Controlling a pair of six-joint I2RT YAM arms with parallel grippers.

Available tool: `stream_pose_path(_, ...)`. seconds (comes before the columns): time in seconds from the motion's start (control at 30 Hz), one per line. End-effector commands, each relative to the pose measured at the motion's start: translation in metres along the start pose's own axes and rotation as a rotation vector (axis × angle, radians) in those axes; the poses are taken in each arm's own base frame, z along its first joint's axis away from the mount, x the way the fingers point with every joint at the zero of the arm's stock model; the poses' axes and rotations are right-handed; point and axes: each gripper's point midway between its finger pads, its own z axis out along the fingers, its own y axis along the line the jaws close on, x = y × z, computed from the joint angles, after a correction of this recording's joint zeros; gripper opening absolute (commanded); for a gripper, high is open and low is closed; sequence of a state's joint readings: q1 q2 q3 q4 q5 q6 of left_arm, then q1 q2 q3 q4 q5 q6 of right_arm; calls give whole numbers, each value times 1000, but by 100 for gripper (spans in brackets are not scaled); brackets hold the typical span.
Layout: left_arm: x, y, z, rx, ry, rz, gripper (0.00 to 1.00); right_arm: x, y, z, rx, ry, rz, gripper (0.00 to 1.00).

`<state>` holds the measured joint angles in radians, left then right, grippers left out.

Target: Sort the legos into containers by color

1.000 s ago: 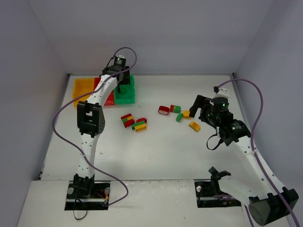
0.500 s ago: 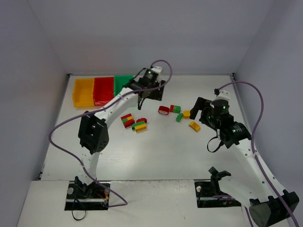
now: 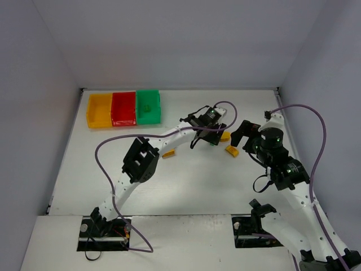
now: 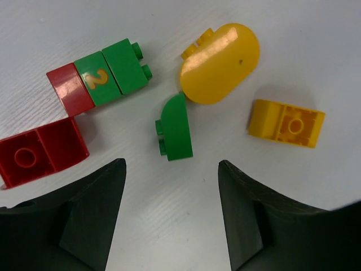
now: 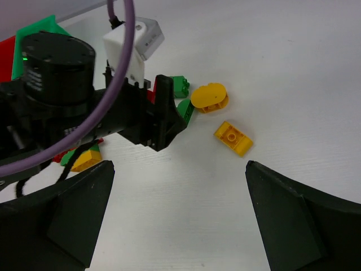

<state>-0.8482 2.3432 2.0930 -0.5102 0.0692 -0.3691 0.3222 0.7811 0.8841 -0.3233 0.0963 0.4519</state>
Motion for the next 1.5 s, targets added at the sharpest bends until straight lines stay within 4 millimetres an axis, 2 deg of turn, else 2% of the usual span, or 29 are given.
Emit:
stream_pose_path(0.0, -44, -5, -12, 0, -120, -12, 59, -9, 4, -5, -24, -36, 4, 98)
stream_pose_path(0.27, -44, -3, 12, -1, -139, -5, 53, -8, 4, -15, -43, -47, 2, 98)
stream_pose_path(0.4, -43, 2, 15, -24, -141, -5, 30, -7, 3, -16, -42, -46, 2, 98)
stream_pose_path(0.43, -42, 6, 14, -52, -140, -5, 16, -8, 4, -16, -43, -47, 4, 98)
stream_pose_path(0.5, -54, 7, -5, -63, -180, -5, 7, -9, 4, -17, -44, -50, 0, 98)
stream_pose_path(0.53, -45, 13, -7, -87, -168, -3, 4, -9, 4, -17, -45, -51, -2, 98)
stream_pose_path(0.57, -62, 12, -28, -86, -224, -6, 4, -9, 3, -17, -41, -51, -3, 98)
stream_pose_path(0.63, -67, 25, -44, -131, -249, -10, 4, -8, 2, -16, -36, -49, -7, 98)
stream_pose_path(0.67, -71, 31, -62, -143, -259, -15, 4, -7, 1, -15, -32, -47, -9, 98)
stream_pose_path(0.7, -73, 38, -70, -160, -265, -22, 4, -6, 1, -14, -30, -43, -11, 98)
stream_pose_path(0.73, -76, 46, -80, -178, -273, -35, 4, -4, 1, -12, -30, -33, -13, 98)
stream_pose_path(0.77, -80, 67, -96, -225, -280, -57, 4, -5, 2, -12, -33, -33, -16, 98)
stream_pose_path(0.83, -83, 91, -113, -275, -286, -88, 5, -4, 2, -9, -30, -23, -22, 99)
stream_pose_path(0.87, -87, 121, -127, -334, -297, -116, 6, -4, 2, -9, -28, -23, -27, 99)
stream_pose_path(0.93, -89, 151, -138, -391, -304, -142, 8, -4, 1, -6, -18, -17, -35, 99)
stream_pose_path(0.97, -88, 182, -145, -441, -300, -177, 9, -4, 1, -5, -15, -17, -38, 99)
stream_pose_path(1.0, -89, 197, -149, -461, -301, -196, 9, -5, 1, -4, -13, -17, -42, 99)
stream_pose_path(1.03, -86, 212, -151, -484, -290, -214, 10, -5, 1, -3, -13, -13, -47, 99)
stream_pose_path(1.07, -82, 240, -152, -523, -278, -248, 10, -5, 1, -3, -12, -15, -46, 99)
stream_pose_path(1.13, -85, 263, -154, -554, -279, -273, 10, -5, 1, -1, -9, -13, -52, 100)
stream_pose_path(1.17, -80, 275, -147, -569, -259, -278, 11, -5, 0, 0, -7, -11, -52, 100)
stream_pose_path(1.2, -80, 291, -148, -585, -256, -294, 16, -5, 0, 0, -5, -15, -52, 100)
stream_pose_path(1.23, -87, 298, -150, -586, -267, -301, 17, -4, -1, 1, -4, -13, -52, 100)
stream_pose_path(1.27, -81, 308, -137, -590, -238, -303, 17, -3, -1, 2, 0, -11, -54, 100)
stream_pose_path(1.3, -81, 319, -136, -596, -234, -315, 19, -3, -1, 3, 1, -10, -53, 100)
stream_pose_path(1.4, -83, 334, -123, -597, -207, -305, 36, 0, -2, 5, 5, 0, -56, 100)
stream_pose_path(1.43, -83, 338, -122, -598, -197, -305, 49, 0, -2, 5, 5, 0, -55, 100)
stream_pose_path(1.47, -85, 341, -118, -598, -197, -297, 55, 0, -3, 5, 5, 0, -56, 100)
